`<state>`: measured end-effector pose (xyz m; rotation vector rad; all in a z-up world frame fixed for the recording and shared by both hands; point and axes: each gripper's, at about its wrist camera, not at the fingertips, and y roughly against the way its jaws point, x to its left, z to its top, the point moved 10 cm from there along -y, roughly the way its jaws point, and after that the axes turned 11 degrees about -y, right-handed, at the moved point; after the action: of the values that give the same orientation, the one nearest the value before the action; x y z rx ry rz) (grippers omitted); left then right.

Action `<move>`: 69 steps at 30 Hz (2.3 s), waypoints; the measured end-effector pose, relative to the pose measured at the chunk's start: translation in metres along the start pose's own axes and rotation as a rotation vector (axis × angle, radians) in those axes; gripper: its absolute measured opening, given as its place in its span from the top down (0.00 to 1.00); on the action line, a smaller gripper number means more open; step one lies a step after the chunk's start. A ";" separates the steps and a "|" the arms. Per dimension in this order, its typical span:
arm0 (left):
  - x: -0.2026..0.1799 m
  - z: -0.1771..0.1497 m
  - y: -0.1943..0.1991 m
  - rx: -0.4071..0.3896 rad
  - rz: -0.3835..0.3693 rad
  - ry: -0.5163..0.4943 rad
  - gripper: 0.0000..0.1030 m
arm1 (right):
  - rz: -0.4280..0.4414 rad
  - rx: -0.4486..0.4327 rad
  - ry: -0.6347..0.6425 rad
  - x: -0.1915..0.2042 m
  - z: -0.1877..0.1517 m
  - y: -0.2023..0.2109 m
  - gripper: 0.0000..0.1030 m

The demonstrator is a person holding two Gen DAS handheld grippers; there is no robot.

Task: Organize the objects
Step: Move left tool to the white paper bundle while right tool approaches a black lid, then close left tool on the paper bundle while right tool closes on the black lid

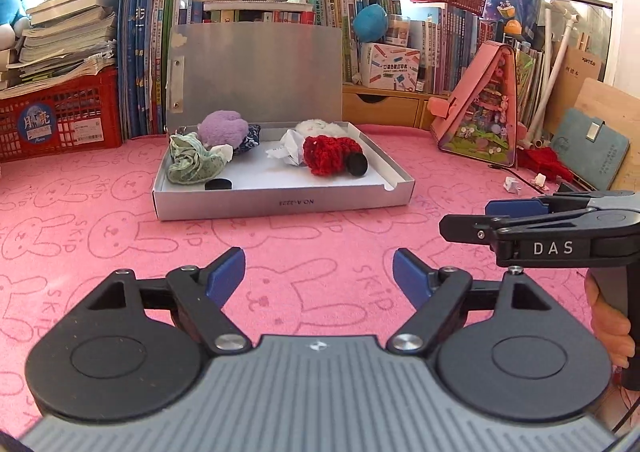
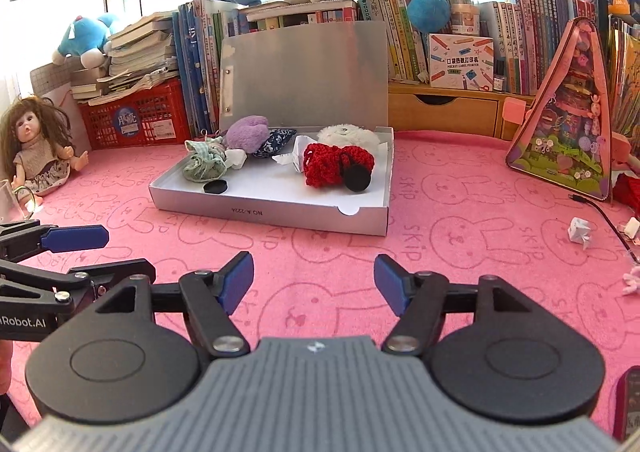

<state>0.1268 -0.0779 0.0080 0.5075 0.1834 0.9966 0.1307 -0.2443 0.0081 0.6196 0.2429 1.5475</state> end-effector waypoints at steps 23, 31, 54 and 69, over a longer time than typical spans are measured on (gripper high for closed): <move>-0.069 -0.084 0.063 0.016 -0.004 -0.131 0.13 | -0.108 -0.084 0.001 -0.013 -0.082 0.064 0.15; -0.070 -0.095 0.059 0.040 0.001 -0.131 0.13 | -0.121 -0.058 0.017 -0.015 -0.104 0.068 0.17; -0.071 -0.105 0.054 0.038 0.018 -0.097 0.17 | -0.090 -0.065 0.042 0.009 -0.122 0.077 0.57; -0.076 -0.106 0.058 0.024 0.013 -0.106 0.31 | -0.078 -0.067 0.014 0.018 -0.125 0.076 0.60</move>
<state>0.0030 -0.0821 -0.0619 0.5826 0.0974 0.9780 0.0012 -0.2061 -0.0519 0.5407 0.2229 1.4797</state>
